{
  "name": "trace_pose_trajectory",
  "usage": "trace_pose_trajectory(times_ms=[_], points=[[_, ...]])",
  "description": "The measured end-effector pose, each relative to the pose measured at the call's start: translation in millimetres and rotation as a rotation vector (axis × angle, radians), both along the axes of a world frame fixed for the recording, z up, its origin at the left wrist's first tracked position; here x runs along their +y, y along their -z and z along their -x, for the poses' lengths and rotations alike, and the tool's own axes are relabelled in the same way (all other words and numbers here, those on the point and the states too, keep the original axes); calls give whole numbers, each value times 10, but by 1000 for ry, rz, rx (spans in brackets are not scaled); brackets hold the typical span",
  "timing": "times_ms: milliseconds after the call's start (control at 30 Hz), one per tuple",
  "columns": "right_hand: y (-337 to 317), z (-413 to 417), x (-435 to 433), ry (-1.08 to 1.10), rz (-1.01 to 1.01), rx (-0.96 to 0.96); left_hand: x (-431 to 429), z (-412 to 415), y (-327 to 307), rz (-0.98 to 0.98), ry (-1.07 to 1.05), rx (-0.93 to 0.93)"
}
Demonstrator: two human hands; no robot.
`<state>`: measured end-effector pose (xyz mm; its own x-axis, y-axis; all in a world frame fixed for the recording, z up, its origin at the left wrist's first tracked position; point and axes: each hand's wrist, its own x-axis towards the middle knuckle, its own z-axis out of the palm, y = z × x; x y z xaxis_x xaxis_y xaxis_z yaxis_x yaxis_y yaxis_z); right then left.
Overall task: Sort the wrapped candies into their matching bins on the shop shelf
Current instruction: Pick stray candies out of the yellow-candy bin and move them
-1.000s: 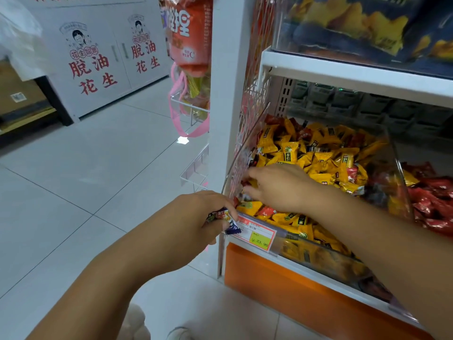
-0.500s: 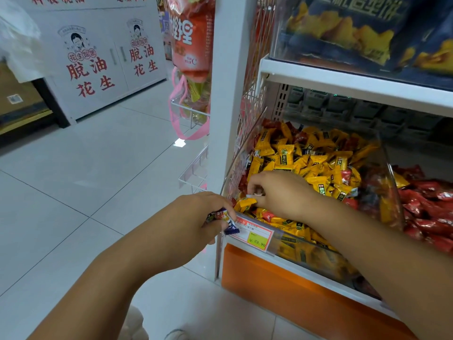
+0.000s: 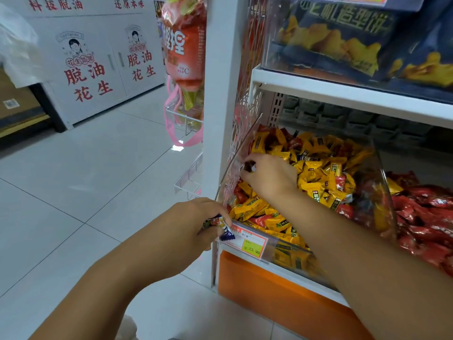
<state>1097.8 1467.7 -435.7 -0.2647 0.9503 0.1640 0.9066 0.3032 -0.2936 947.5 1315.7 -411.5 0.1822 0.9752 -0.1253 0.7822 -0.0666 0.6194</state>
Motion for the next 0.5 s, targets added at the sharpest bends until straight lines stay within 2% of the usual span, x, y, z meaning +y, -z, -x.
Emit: trace_pose_trajectory(times_ms=[67, 167, 233, 333, 400, 500], points=[[58, -25, -28, -39, -1, 84, -4, 1, -1, -3, 2, -1], [8, -170, -10, -51, 88, 385, -1, 14, 8, -10, 11, -3], [-61, -316, 34, -11, 107, 481, 9, 17, 16, -12, 15, 5], [-122, -409, 81, -51, 138, 364, 26, 10, 22, -6, 18, 7], [-128, -351, 91, -74, 151, 174, 30, 8, 24, -5, 17, 4], [-109, -224, 120, -4, 65, -66, 24, 7, 23, -3, 14, -5]])
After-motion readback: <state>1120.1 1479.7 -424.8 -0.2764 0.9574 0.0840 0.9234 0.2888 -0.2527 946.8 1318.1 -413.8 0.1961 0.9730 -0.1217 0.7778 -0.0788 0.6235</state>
